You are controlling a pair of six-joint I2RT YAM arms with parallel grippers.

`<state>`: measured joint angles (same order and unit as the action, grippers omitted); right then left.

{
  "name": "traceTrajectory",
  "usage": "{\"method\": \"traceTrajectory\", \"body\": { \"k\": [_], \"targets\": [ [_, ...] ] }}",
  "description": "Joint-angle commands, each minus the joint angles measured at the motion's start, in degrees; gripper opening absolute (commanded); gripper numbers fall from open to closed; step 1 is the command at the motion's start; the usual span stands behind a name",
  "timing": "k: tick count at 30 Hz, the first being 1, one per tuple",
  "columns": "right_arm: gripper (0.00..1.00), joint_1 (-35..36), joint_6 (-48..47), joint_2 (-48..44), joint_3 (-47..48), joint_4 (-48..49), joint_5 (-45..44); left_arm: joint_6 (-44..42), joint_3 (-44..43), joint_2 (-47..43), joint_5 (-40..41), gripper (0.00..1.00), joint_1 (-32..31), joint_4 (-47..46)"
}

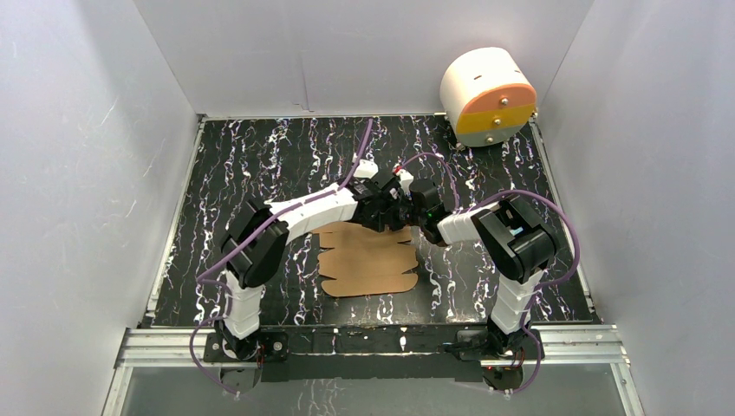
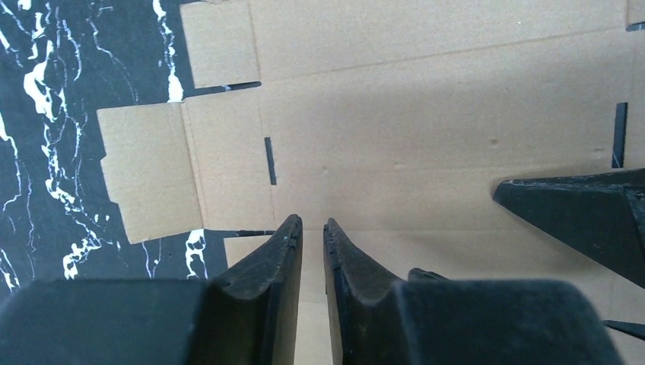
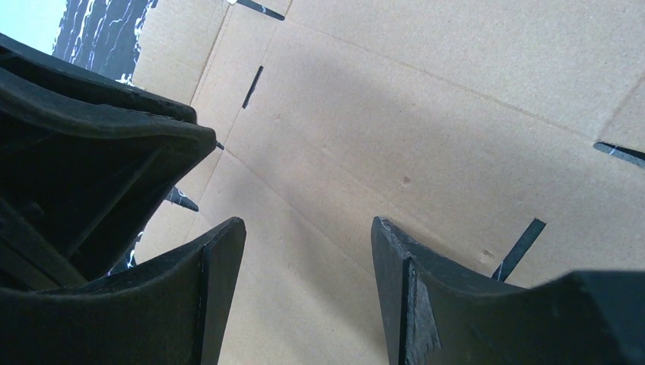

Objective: Fold the paper box

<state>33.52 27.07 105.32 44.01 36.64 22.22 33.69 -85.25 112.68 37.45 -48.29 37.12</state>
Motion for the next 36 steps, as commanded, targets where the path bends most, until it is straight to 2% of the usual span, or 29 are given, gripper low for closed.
{"method": "traceTrajectory", "body": {
  "k": [1, 5, 7, 12, 16, 21, 26, 30, 36],
  "targets": [
    [0.72, 0.41, -0.34, -0.12, -1.04, 0.29, -1.31, 1.88, 2.63, -7.91, 5.15, 0.18, -0.27, 0.2],
    [0.72, 0.36, -0.6, 0.15, -0.86, 0.35, -0.69, 1.73, 10.45, -15.47, 3.11, 0.27, 1.63, -4.77],
    [0.72, 0.4, -0.82, -0.01, -0.92, 0.36, -0.6, 2.02, 15.03, -19.59, -1.0, 0.31, 5.3, -7.68],
    [0.72, 0.41, -1.14, -0.11, -0.95, 0.52, -0.56, 1.99, 28.48, -33.08, -13.55, 0.4, 15.04, -18.59],
    [0.72, 0.41, -1.22, 0.04, -0.91, 0.69, -0.22, 3.15, 36.25, -38.11, -27.51, 0.47, 24.97, -28.26],
    [0.72, 0.4, -1.61, 0.01, -0.85, 0.45, -0.24, 6.46, 42.39, -37.46, -41.78, 0.58, 33.16, -38.62],
    [0.72, 0.41, -1.72, 0.44, -0.69, 0.53, 0.08, 9.42, 46.11, -33.23, -50.85, 0.67, 39.2, -47.04],
    [0.72, 0.49, -1.84, 0.79, -0.55, 0.5, 0.12, 9.65, 46.16, -28.91, -53.8, 0.71, 40.88, -49.27],
    [0.72, 0.5, -1.85, 1.35, -0.33, 0.45, 0.28, 10.51, 46.23, -24.7, -60.42, 0.71, 41.0, -53.49]
  ]
}}
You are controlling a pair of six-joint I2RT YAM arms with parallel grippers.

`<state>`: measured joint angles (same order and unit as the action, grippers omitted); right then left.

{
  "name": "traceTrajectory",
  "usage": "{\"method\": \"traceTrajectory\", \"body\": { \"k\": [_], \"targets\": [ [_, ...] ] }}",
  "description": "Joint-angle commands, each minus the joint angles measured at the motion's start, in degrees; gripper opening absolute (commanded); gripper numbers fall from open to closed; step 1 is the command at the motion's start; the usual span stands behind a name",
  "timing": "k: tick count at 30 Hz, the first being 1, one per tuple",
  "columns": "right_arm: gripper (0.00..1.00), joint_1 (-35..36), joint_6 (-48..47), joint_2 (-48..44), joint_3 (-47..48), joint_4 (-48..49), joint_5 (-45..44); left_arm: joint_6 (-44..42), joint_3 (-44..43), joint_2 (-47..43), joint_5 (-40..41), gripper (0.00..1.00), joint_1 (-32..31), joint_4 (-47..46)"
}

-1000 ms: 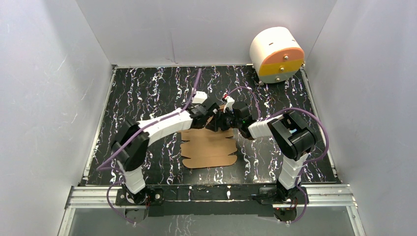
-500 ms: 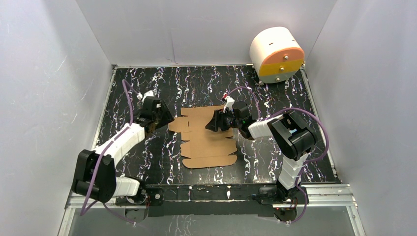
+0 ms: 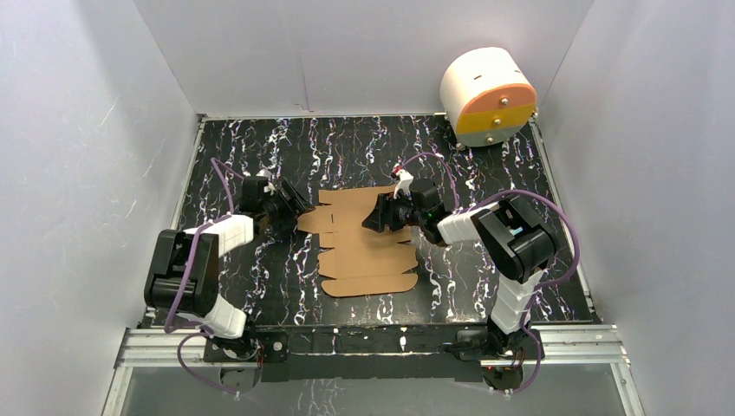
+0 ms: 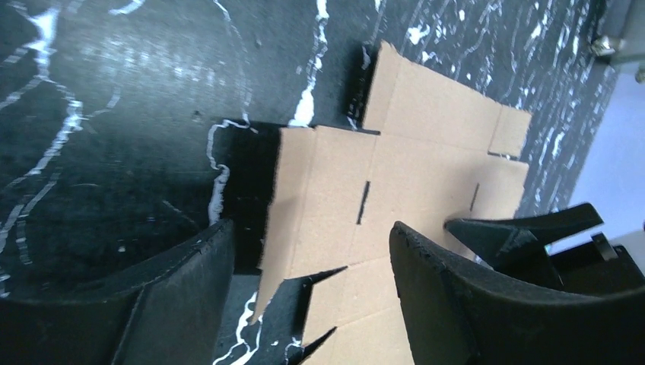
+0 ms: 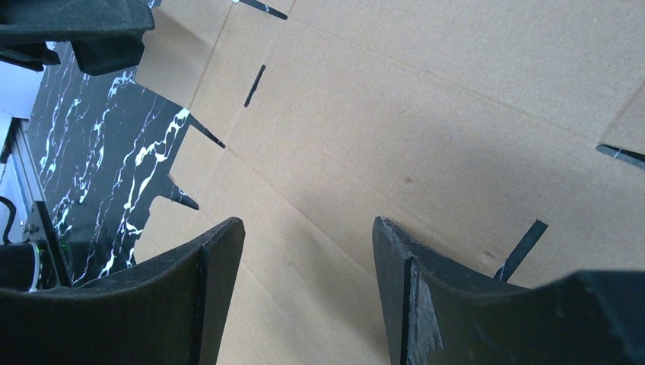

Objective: Fold the paper box

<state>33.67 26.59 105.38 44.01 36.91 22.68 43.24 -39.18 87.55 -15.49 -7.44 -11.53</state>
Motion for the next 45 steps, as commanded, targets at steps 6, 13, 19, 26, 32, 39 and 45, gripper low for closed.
{"method": "traceTrajectory", "body": {
  "k": [6, 13, 19, 26, 32, 39, 45],
  "targets": [
    [0.72, 0.39, -1.36, 1.76, -0.07, 0.18, 0.0, 2.88, 0.2, -1.34, -12.99, 0.67, -0.51, -7.01],
    [0.72, 0.58, -1.32, 1.69, -0.06, 0.14, -0.21, 2.05, -2.27, -4.84, -10.68, 0.67, -4.71, -3.16],
    [0.72, 0.61, -1.45, 1.58, -0.06, 0.09, -0.44, 1.73, -4.59, -4.02, -8.38, 0.67, -8.49, -1.82],
    [0.72, 0.68, -1.45, 1.62, -0.06, 0.05, -0.61, 1.82, -6.44, -0.54, -6.71, 0.67, -11.08, -2.06],
    [0.72, 0.69, -1.52, 1.76, -0.05, -0.02, -0.66, 1.64, -7.99, 2.53, -5.46, 0.67, -13.28, -1.83],
    [0.72, 0.69, -1.67, 1.2, -0.06, 0.05, -0.41, 1.67, -8.53, 0.84, -5.22, 0.67, -13.42, -0.99],
    [0.72, 0.65, -2.52, -1.7, -0.21, -1.02, 0.24, 0.7, -7.98, -7.9, -0.04, 0.7, -13.32, 4.37]
  ]
}}
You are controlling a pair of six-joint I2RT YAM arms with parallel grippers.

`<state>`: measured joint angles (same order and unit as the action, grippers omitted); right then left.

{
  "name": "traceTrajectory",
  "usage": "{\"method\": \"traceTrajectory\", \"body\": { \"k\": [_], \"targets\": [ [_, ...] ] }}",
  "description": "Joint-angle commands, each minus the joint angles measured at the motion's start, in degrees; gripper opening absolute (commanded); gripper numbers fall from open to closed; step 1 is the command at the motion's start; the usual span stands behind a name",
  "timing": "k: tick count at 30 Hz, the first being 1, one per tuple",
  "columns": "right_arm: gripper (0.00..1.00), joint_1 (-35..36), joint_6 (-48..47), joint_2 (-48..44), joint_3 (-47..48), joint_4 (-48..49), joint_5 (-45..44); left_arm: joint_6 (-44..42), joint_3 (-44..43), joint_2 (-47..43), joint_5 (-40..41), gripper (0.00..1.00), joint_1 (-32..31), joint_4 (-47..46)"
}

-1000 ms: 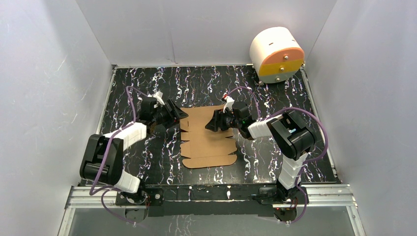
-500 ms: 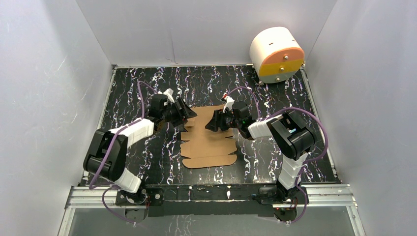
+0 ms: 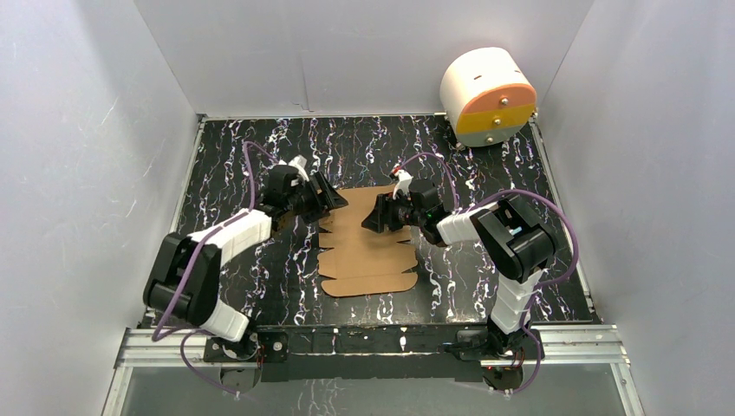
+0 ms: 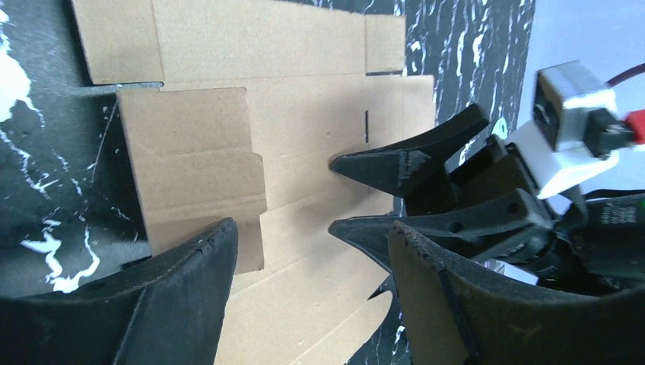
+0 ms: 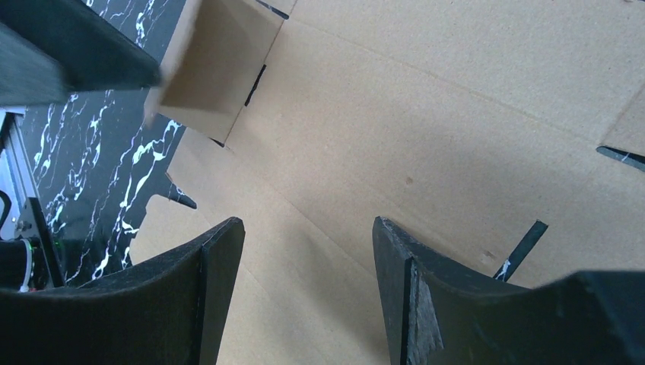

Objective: Fold the paper box

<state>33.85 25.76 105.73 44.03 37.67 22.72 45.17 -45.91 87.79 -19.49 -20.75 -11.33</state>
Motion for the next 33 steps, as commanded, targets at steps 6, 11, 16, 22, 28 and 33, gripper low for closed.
{"method": "traceTrajectory", "body": {
  "k": [6, 11, 16, 22, 28, 33],
  "targets": [
    [0.73, 0.62, -2.46, -5.35, -0.18, -3.53, 1.31, -0.95, 3.49, -17.7, 8.85, 0.72, 0.21, 10.08],
    [0.73, 1.43, -2.66, -7.34, -0.46, -5.34, 1.71, -0.12, 9.29, -23.88, 9.16, 0.72, 0.32, 13.0],
    [0.73, 1.7, -2.05, -8.64, -2.45, -5.16, 1.2, 1.58, 13.64, -25.54, 7.64, 0.72, 0.34, 11.74],
    [0.73, 1.89, -1.6, -8.69, -4.97, -3.3, 0.5, 2.89, 16.79, -22.08, 8.39, 0.72, 0.3, 5.82],
    [0.72, 2.29, -1.37, -7.25, -5.41, -2.25, 0.18, 2.38, 17.05, -16.28, 7.93, 0.72, 0.29, 1.19],
    [0.72, 2.71, -1.23, -6.74, -5.69, -1.85, -0.45, 1.87, 15.4, -11.9, 7.15, 0.72, 0.27, -0.09]
  ]
}}
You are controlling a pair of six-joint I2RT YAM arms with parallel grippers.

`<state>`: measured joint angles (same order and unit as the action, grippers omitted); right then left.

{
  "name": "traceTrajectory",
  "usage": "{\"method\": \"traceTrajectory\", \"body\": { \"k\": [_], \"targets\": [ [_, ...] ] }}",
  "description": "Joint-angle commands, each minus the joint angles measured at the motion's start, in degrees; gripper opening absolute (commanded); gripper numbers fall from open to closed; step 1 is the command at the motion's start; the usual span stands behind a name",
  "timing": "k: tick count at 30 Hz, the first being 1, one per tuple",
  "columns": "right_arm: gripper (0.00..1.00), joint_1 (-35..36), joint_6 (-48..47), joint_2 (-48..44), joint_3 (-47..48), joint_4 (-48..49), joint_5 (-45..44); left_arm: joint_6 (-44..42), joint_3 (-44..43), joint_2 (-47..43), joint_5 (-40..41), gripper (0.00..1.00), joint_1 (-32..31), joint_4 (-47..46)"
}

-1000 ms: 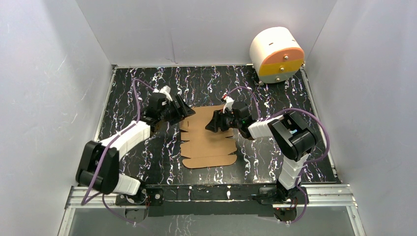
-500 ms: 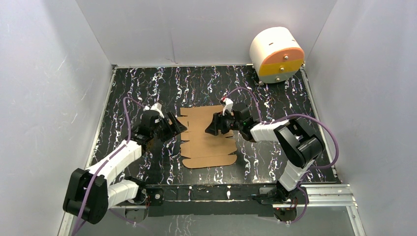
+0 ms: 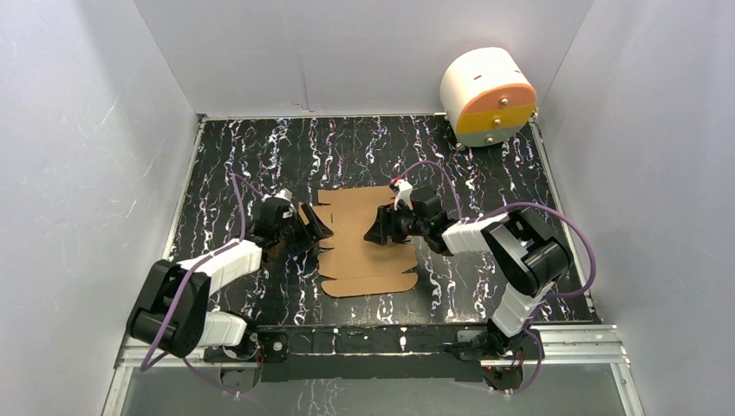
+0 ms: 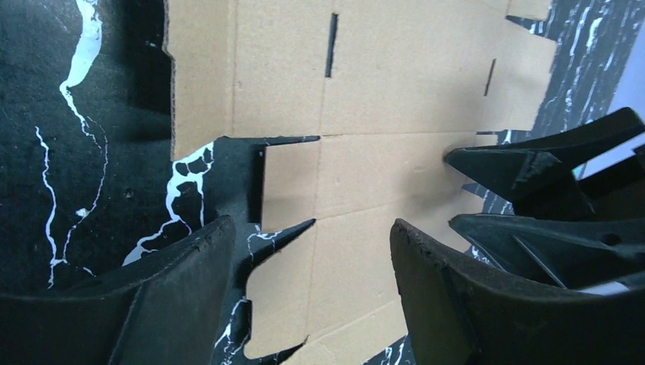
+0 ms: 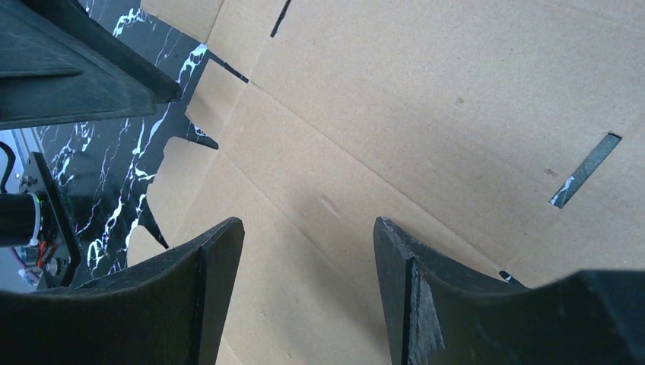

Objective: Fold the paper box

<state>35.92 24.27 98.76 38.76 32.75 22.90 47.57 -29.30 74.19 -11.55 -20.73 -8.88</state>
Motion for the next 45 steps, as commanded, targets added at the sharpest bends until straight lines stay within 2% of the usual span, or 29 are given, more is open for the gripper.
{"method": "traceTrajectory", "body": {
  "k": [1, 8, 10, 14, 20, 27, 38, 45],
  "targets": [
    [0.72, 0.71, 0.25, 0.41, -0.4, 3.1, -0.65, -0.62, -1.35, 2.19, -0.6, 0.72, 0.23, -2.62],
    [0.72, 0.97, 0.6, 1.57, -0.44, 3.97, -0.4, -1.5, -2.56, 6.48, -2.36, 0.71, 0.1, -4.01],
    [0.72, 1.08, 0.64, 1.82, -0.36, 4.07, -0.46, -1.39, -2.6, 7.14, -3.09, 0.68, 0.0, -5.01],
    [0.72, 1.23, 0.6, 2.09, -0.29, 4.03, -0.92, -1.19, -3.45, 7.15, -3.86, 0.58, -1.42, -6.08],
    [0.72, 1.34, 0.97, 2.58, -0.09, 4.35, -0.66, -2.66, -6.61, 6.3, 1.1, 0.34, -5.51, -2.65],
    [0.72, 1.5, 0.95, 2.23, -0.27, 4.43, -1.03, -3.86, -9.74, 7.98, 4.62, 0.21, -7.87, 0.55],
    [0.72, 1.82, 1.01, 2.2, -0.18, 4.44, -1.36, -4.63, -13.14, 13.95, 6.82, 0.19, -11.01, 2.33],
    [0.72, 1.82, -0.34, -0.1, 0.38, 2.15, -1.7, -4.92, -13.92, 10.14, 9.83, 0.19, -11.26, 6.15]
  ]
}}
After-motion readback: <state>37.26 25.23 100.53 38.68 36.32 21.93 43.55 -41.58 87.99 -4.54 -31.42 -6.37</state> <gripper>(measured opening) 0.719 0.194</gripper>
